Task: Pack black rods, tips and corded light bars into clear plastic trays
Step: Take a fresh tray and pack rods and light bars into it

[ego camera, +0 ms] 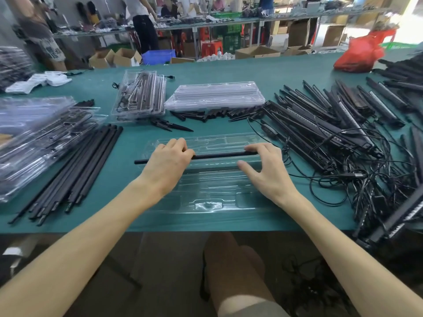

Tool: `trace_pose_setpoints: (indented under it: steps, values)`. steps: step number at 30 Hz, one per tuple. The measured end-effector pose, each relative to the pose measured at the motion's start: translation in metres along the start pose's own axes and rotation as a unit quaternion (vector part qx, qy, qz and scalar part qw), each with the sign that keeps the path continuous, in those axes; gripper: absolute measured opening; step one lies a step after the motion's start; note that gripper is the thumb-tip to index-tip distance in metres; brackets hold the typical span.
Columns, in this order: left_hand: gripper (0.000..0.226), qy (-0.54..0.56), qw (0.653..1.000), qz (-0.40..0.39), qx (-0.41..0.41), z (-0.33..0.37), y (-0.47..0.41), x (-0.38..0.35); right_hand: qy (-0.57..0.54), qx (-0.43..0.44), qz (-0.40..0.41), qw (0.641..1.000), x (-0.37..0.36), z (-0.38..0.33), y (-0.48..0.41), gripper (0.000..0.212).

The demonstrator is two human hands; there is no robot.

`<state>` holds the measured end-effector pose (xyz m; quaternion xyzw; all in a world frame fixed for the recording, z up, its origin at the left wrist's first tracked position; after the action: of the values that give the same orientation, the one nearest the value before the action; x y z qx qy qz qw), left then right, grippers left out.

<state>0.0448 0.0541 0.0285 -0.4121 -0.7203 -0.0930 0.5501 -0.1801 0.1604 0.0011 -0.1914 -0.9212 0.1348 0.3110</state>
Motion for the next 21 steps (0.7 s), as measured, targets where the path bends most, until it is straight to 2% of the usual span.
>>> trace_pose_setpoints:
  steps: [4, 10, 14, 17, 21]
  values:
    - [0.025, 0.012, 0.999, -0.028, -0.027, 0.0067, 0.0002, 0.0036, 0.019, 0.002, 0.045, 0.999, 0.0017, 0.0018, -0.0013, 0.016]
    - [0.01, 0.181, 0.981, -0.071, 0.027, 0.0043, 0.0008, 0.0067, 0.043, -0.001, 0.018, 0.999, -0.0018, 0.0022, 0.0008, 0.014]
    - [0.002, 0.257, 0.963, -0.066, 0.054, 0.0052, 0.0002, 0.0027, 0.052, 0.0, 0.015, 0.999, -0.0025, 0.0014, 0.0001, 0.012]
    - [0.004, 0.275, 0.958, -0.059, 0.058, 0.0066, -0.0008, 0.0003, 0.057, 0.001, 0.014, 0.998, -0.0024, 0.0016, 0.0004, 0.008]
    - [0.004, 0.256, 0.965, -0.056, 0.024, 0.0062, -0.0007, -0.0017, 0.063, -0.001, 0.015, 0.998, -0.0029, 0.0029, 0.0, 0.005]
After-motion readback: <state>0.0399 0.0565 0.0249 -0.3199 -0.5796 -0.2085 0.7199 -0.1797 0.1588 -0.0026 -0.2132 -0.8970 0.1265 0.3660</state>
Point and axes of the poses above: each hand's wrist, its own y-axis away from the middle knuckle, its own x-axis out of the back of the hand, z = x × y, the point moved 2 cm from there along -y, towards the middle knuckle, and after that the axes turned 10 degrees about -y, right-handed, at the moved point
